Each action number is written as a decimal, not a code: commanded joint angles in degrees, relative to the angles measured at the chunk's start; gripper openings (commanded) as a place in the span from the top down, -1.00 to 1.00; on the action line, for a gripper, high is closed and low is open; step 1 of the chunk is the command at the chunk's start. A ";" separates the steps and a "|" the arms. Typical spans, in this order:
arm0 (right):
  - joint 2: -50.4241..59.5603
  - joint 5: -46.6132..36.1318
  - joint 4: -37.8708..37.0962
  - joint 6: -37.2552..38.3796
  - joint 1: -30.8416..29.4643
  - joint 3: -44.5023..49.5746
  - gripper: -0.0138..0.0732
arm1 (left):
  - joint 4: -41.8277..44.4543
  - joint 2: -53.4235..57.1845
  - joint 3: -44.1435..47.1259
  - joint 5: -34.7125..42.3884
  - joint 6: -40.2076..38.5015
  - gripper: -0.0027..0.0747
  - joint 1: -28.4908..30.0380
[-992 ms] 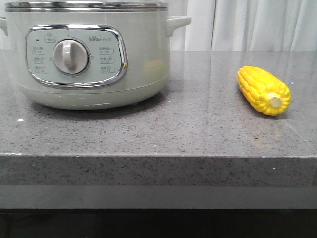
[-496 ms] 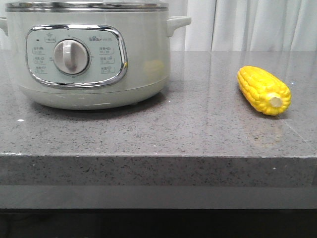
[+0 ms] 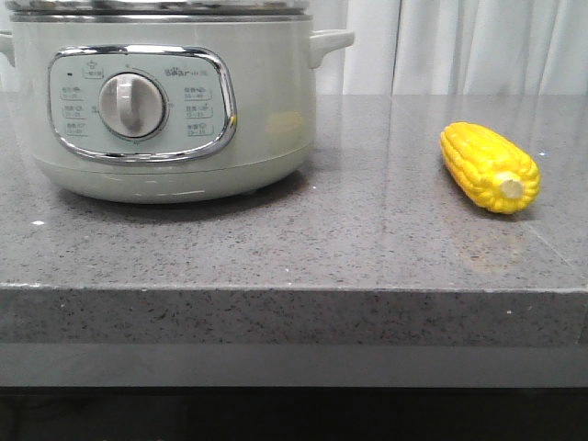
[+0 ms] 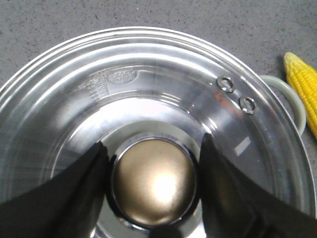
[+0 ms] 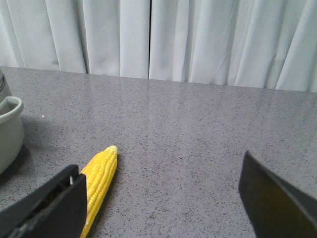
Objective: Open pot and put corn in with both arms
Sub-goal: 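Lift the glass lid off the pot with the left gripper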
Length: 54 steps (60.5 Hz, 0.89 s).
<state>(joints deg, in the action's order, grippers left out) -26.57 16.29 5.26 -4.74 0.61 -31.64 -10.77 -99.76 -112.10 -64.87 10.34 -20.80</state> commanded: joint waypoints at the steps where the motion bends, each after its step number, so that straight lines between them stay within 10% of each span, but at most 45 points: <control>1: -0.59 -4.01 -0.59 -0.01 -0.37 -2.10 -0.78 | -1.62 6.62 -2.84 6.05 0.18 0.31 -0.29; 20: -0.65 -4.19 -0.59 -0.01 -0.37 -2.10 -0.78 | -2.59 15.77 2.25 6.05 1.37 0.31 -0.39; 54: -3.70 -3.82 -0.59 -0.01 -0.37 -2.10 -0.78 | -3.97 48.72 46.06 16.72 3.22 0.31 -0.39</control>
<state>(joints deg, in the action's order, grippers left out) -28.32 16.31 5.26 -4.74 0.61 -31.64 -13.27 -56.80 -68.34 -55.82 13.56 -20.80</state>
